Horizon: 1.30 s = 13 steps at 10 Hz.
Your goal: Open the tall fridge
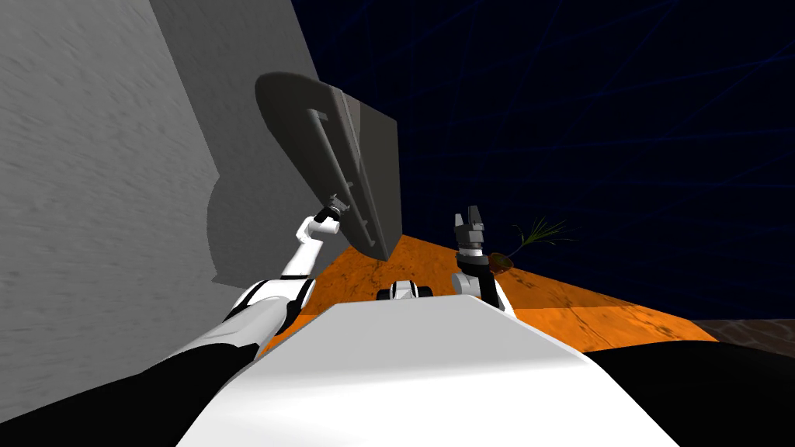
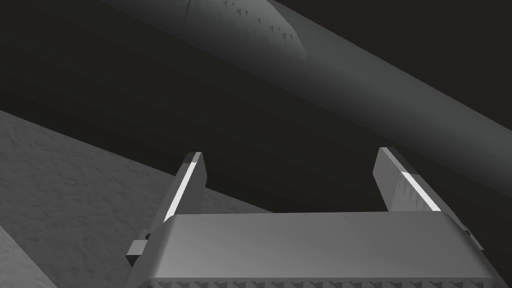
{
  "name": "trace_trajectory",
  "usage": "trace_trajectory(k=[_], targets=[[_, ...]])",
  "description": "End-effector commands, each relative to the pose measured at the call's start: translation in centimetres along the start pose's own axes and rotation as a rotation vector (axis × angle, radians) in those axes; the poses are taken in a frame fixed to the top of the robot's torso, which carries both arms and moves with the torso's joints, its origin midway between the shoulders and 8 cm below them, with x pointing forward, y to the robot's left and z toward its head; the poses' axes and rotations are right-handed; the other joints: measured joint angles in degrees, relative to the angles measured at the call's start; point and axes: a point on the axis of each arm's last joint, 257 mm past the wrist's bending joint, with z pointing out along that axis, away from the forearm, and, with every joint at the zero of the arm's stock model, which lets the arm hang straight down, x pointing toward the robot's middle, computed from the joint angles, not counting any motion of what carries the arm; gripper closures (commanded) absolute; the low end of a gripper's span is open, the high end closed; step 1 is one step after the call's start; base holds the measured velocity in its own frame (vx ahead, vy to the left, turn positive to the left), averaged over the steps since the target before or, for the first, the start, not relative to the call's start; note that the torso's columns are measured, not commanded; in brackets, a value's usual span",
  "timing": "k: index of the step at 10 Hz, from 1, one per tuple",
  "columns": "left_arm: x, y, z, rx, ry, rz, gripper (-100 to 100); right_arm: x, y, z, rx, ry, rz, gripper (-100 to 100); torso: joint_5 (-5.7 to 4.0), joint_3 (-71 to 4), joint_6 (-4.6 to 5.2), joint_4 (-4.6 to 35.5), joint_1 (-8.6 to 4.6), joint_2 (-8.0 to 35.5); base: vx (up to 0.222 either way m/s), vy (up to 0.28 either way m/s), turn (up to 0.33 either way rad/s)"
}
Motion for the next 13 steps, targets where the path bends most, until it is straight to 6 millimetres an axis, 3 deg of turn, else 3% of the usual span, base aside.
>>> trace_trajectory(k=[1, 2, 5, 8, 9, 13], targets=[[-2.2, -1.8, 0.7, -0.004, -0.073, -0.037, -100, 0.0, 0.0, 0.0, 0.0, 0.0, 0.0, 0, -0.04, -0.1, 0.2, 0.0, -0.03, -0.1, 0.028, -0.134, 0.003], [-3.7, -3.1, 0.9, -0.002, -0.114, -0.059, -100, 0.0, 0.0, 0.0, 0.0, 0.0, 0.0, 0, -0.07, -0.1, 0.26, 0.0, -0.06, -0.2, 0.048, -0.176, -0.012], [-5.1, -4.4, 1.1, 0.002, -0.154, -0.081, -100, 0.0, 0.0, 0.0, 0.0, 0.0, 0.0, 0, -0.2, -0.3, 0.56, 0.1, -0.17, -0.4, 0.03, -0.116, 0.017], [-9.0, -8.2, 0.9, 0.022, -0.263, -0.15, -100, 0.0, 0.0, 0.0, 0.0, 0.0, 0.0, 0, -0.28, -0.4, 0.67, 0.0, -0.45, -0.7, 0.038, -0.159, 0.001], [-9.0, -8.2, 0.9, 0.022, -0.263, -0.15, -100, 0.0, 0.0, 0.0, 0.0, 0.0, 0.0, 0, -0.42, -0.4, 0.82, 0.1, -0.78, -0.6, 0.021, -0.143, 0.039], [-13.2, -12.9, -0.2, 0.06, -0.376, -0.235, -100, 0.0, 0.0, 0.0, 0.0, 0.0, 0.0, 0, -0.53, -0.3, 0.95, 0.2, -0.78, -0.5, 0.05, -0.13, -0.011]])
